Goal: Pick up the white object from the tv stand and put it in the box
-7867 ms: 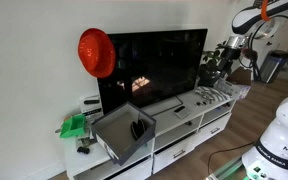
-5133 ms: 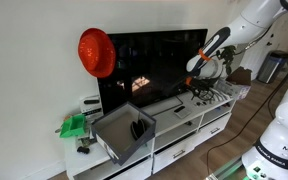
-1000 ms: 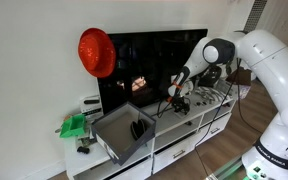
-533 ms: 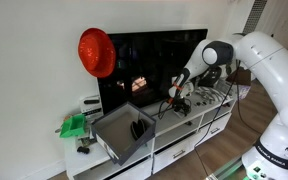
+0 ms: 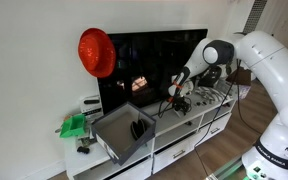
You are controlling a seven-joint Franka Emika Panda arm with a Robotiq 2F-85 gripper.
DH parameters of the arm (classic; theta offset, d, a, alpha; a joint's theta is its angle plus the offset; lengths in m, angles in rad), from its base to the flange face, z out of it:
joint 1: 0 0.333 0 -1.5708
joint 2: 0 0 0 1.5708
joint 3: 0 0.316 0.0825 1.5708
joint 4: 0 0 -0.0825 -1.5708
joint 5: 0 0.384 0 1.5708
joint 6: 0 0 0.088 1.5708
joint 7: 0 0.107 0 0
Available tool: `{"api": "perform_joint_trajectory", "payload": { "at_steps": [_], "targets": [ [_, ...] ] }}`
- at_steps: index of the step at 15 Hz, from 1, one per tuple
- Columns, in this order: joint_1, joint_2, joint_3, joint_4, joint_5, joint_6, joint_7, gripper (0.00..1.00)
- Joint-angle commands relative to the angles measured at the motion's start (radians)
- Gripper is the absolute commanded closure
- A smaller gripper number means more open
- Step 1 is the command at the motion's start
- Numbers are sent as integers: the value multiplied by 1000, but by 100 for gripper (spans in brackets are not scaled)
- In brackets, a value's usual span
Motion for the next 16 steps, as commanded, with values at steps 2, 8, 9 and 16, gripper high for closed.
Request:
{"api": "perform_joint_trajectory", "payload": {
  "at_steps": [2,8,9,16],
  "targets": [
    [-26,-82,30,-87,24,66,-67,77],
    [-42,-176,52,-194,53,117,-132,95],
    [-46,-191,57,-212,63,117,-140,98],
    [-73,-359,92,-417,136,165,-231,94]
  ]
}}
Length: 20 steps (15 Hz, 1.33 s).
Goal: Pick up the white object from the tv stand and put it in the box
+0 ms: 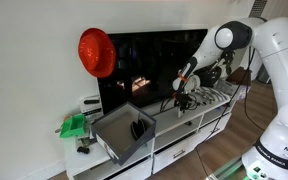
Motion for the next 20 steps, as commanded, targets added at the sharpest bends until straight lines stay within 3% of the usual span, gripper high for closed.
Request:
{"api": "perform_joint_trajectory", "payload": {
  "at_steps": [1,5,10,11,14,18,19,20],
  "targets": [
    [-31,-175,43,-200,53,79,-94,94],
    [-16,-342,87,-390,100,175,-165,94],
    [35,-547,168,-578,149,308,-164,94],
    [32,-423,132,-474,117,277,-147,77],
    [45,-510,161,-543,122,287,-143,77],
    [42,-522,160,-557,122,289,-142,77],
    [42,-522,160,-557,122,289,-142,94],
    [76,-547,148,-571,76,288,-110,94]
  ]
}}
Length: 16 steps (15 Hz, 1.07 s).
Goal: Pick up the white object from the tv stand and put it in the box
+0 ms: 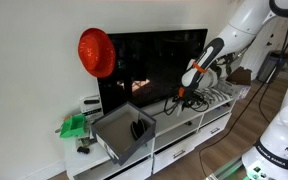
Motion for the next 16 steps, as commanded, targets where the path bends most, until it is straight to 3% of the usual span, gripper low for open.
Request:
{"api": "perform_joint_trajectory", "payload": {
  "at_steps": [1,4,6,8,11,16],
  "targets": [
    [72,-47,-27,-23,-91,-7,59,94],
    [212,-108,-69,-39,-313,-34,223,94],
    [273,-147,-58,-20,-448,-70,351,94],
    [297,-188,-5,6,-546,-126,461,94],
    [295,-235,123,60,-586,-243,535,94],
    [303,-156,294,267,-638,-493,651,94]
  ]
}}
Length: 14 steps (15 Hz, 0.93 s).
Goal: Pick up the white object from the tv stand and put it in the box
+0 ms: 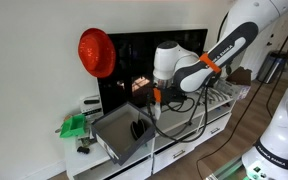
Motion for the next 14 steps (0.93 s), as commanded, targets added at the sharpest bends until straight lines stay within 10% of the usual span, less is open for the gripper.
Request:
{"api": "perform_joint_trajectory", "payload": {
  "at_steps": [1,7,14],
  "targets": [
    [7,85,88,171,-97,-182,125,94],
    [111,351,93,447,-335,-365,245,94],
    [228,640,-3,702,-481,-327,161,94]
  ]
}}
